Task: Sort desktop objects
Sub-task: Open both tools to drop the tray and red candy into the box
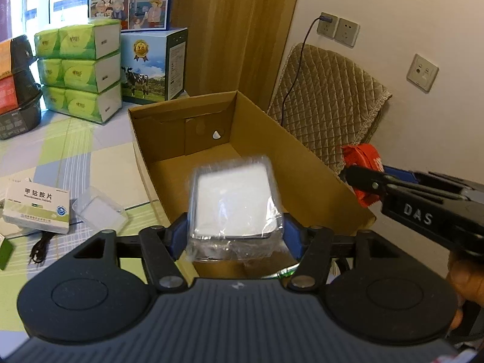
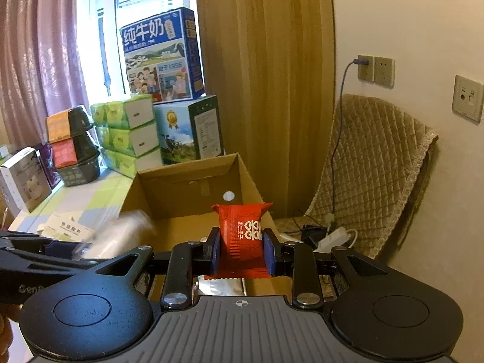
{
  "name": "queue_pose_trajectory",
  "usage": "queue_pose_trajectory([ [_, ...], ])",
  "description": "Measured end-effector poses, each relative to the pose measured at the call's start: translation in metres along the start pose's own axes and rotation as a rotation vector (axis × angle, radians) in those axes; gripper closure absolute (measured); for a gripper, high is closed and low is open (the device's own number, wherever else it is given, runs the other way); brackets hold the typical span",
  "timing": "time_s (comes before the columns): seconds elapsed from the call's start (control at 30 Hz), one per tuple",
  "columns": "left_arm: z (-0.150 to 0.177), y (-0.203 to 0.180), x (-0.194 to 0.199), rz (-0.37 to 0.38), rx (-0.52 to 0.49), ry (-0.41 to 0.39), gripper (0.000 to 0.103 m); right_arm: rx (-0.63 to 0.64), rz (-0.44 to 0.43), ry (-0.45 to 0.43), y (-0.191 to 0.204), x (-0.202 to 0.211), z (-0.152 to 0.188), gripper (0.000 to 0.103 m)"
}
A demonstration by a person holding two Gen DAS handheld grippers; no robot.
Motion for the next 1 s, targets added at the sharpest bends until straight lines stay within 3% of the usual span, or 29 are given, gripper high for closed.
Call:
queue_pose_trajectory([
  [0.3, 0.006, 0.028, 0.011, -0.026, 0.06, -0.014, 0.043, -0.02, -0.015, 0.016, 0.001, -0.005, 0.006, 0.077],
  [0.6, 0.019, 0.063, 0.02, -0.073, 0.127, -0.009, 0.043, -0.011, -0.086, 0.028, 0.025, -0.025, -0.005, 0.077],
  [0.67, 0.021, 0.067, 0.022, -0.083, 0.131, -0.01, 0.041, 0.002, -0.13, 0.041, 0.033, -0.033, -0.009, 0.073],
  [0.73, 0.024, 0.072, 0.025, -0.093, 0.129, -0.015, 0.04, 0.004, -0.121, 0.02, 0.035, -0.032, -0.013, 0.055],
  [1.0, 0.045, 0.096, 0.036, -0.127, 0.158, -0.005, 0.037, -0.08, -0.113, 0.011, 0.031, -0.011, 0.001, 0.054],
])
Point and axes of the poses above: each gripper's, at about its wrist camera, not at the fingertips, and x roughly against the way its jaws point, y to its left, z to its underside, the point moved 8 cm from there along -x, roughly the way its jaws point, and after that the axes turned 15 degrees about -z, right-handed, at the moved point
